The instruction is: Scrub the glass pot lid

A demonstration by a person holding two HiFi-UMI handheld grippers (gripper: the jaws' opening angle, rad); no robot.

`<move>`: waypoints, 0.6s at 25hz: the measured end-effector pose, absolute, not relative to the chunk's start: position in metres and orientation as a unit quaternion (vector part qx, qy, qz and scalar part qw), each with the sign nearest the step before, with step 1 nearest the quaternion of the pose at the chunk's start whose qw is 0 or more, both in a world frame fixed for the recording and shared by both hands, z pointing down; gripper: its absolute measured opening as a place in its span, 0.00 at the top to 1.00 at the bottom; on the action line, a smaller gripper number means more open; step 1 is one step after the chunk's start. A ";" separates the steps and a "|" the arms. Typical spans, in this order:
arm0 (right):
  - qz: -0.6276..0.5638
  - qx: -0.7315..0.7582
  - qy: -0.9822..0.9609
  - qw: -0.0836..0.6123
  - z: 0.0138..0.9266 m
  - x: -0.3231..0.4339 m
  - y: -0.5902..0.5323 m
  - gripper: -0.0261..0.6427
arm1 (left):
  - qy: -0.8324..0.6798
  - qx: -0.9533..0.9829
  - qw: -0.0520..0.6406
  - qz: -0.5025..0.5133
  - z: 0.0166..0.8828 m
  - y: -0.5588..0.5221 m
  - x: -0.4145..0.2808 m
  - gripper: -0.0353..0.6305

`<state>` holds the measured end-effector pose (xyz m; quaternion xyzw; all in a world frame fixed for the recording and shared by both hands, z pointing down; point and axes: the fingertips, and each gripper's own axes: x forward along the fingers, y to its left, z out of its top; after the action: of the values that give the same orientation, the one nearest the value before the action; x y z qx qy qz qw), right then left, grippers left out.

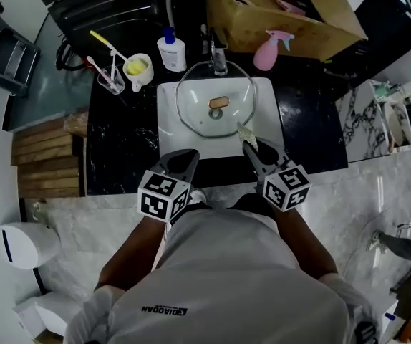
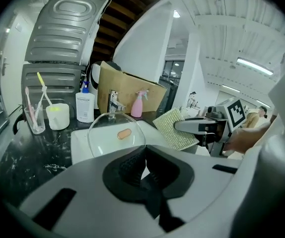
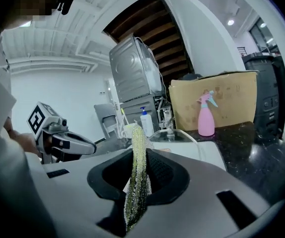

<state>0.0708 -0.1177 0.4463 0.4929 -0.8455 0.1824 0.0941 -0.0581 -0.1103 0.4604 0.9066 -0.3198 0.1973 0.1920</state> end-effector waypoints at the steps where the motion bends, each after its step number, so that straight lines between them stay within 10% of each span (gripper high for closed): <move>1: 0.180 0.492 -0.846 0.104 0.449 0.065 -0.120 0.84 | -0.316 0.908 0.192 0.198 0.462 -0.114 -0.062 0.92; 15: 0.203 0.499 -0.828 0.157 0.479 0.065 -0.182 0.84 | -0.346 0.901 0.198 0.170 0.466 -0.150 -0.089 0.92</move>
<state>0.0654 -0.1819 0.4790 0.4987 -0.8278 0.2034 0.1571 -0.0892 -0.1501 0.4665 0.9014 -0.3457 0.1705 0.1975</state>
